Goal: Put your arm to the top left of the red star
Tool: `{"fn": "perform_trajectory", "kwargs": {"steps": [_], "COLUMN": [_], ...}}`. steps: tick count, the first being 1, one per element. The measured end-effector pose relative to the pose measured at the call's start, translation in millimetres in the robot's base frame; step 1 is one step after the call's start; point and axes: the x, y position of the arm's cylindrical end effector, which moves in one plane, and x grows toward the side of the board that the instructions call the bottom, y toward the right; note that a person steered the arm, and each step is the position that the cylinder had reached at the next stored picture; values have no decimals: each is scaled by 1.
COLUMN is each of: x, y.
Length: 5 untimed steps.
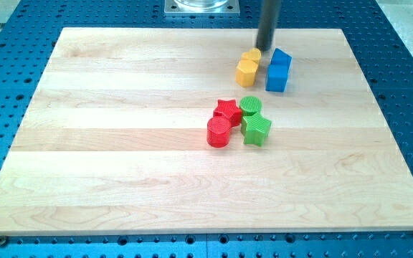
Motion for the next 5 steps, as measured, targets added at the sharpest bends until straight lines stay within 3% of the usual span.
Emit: {"fn": "perform_trajectory", "kwargs": {"steps": [2,3,4,5], "x": [11,69,98,100], "y": [-44,-85,-103,-68]}}
